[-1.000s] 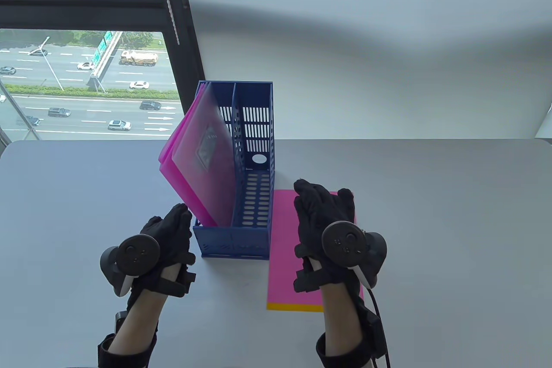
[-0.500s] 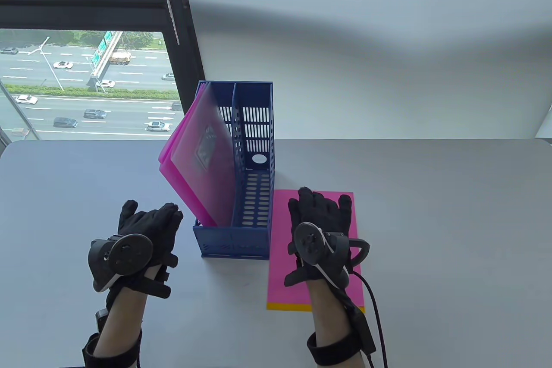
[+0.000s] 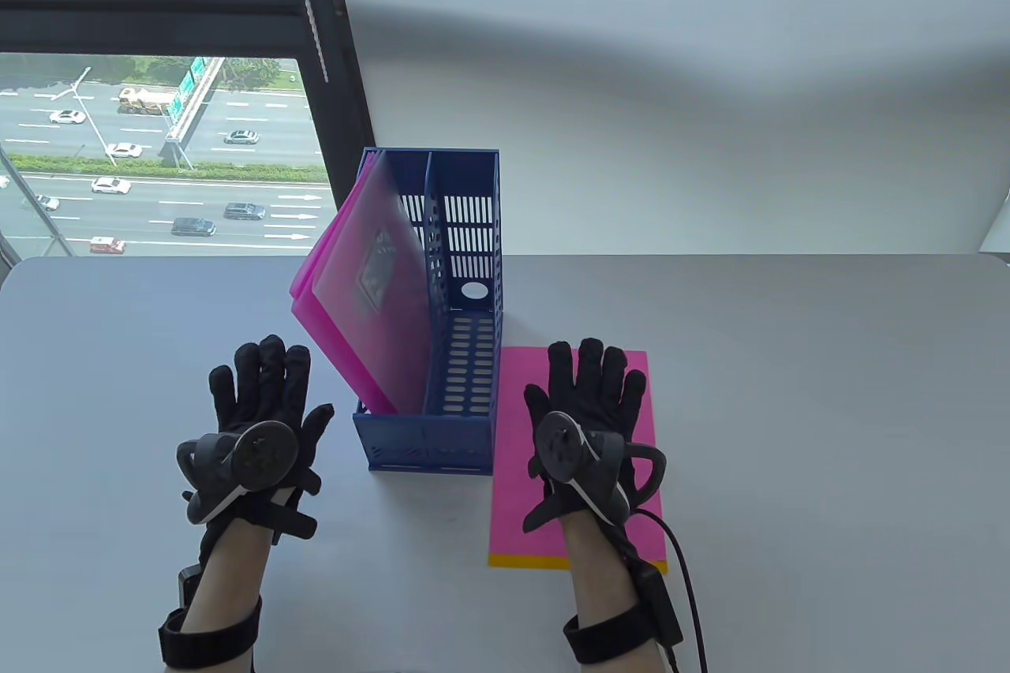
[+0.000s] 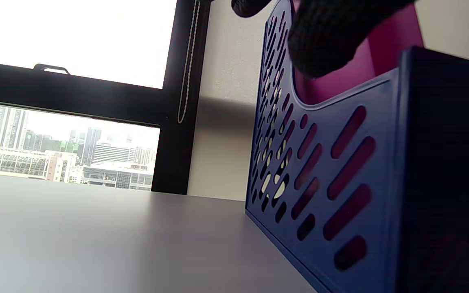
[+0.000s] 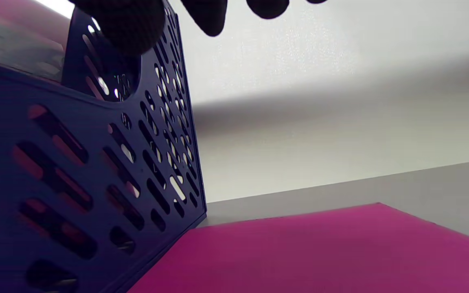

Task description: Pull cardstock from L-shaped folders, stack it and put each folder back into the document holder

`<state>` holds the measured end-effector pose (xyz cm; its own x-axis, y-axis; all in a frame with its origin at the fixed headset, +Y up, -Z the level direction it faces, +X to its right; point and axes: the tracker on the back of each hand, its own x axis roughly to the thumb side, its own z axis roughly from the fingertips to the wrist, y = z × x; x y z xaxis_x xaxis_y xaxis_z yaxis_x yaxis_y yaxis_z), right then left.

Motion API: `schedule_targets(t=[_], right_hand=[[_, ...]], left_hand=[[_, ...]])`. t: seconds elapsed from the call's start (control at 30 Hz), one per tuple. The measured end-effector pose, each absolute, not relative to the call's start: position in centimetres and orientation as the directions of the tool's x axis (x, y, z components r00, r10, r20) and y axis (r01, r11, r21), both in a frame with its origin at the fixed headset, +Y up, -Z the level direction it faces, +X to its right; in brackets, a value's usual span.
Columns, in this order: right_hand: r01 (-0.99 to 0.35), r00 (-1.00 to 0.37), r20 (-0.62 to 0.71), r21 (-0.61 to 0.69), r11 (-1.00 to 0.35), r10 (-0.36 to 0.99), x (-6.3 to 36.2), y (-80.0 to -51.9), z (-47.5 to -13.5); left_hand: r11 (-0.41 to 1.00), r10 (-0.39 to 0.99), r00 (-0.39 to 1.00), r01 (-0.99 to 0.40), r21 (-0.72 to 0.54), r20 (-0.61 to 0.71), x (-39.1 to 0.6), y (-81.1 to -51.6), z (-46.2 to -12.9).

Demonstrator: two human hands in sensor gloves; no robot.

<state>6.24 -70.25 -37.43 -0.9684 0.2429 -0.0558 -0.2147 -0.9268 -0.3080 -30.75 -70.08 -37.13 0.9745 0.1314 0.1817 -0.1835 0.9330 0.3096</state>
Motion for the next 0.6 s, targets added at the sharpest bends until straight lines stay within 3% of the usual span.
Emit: schedule_targets(t=[0.07,0.6], right_hand=[[-0.216,-0.961,-0.107,-0.277,-0.936,0.254,6.55,-70.82,-37.58],[-0.253,-0.952,-0.103,-0.266,-0.93,0.289,7.03,-71.4,-38.0]], left_hand=[[0.94,0.137,0.975,-0.184,0.286,0.177,-30.84,-70.46,-37.31],[0.933,0.122,0.973,-0.179,0.313,0.194,-30.4,-70.8,-37.32]])
